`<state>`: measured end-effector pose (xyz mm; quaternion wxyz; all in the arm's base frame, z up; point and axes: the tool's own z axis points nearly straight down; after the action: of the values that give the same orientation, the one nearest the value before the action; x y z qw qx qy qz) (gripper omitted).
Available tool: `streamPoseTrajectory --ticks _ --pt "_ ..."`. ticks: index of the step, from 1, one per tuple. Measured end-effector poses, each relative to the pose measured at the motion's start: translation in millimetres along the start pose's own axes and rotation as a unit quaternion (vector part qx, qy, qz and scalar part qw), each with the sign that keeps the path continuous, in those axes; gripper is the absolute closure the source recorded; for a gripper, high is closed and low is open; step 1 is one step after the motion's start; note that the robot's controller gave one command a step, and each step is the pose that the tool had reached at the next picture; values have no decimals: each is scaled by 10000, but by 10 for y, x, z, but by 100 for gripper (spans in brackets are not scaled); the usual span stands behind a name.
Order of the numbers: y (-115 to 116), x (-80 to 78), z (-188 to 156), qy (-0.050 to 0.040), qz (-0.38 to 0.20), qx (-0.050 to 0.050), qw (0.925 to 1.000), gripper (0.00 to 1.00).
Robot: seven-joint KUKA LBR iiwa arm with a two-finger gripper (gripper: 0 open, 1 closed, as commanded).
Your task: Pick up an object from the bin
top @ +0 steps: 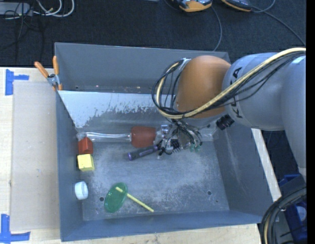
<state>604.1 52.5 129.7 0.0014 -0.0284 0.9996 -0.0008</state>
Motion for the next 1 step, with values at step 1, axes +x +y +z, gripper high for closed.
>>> streamPoseTrajectory --ticks 1 --pt "-4 162 -114 147 8 1 9999 100"
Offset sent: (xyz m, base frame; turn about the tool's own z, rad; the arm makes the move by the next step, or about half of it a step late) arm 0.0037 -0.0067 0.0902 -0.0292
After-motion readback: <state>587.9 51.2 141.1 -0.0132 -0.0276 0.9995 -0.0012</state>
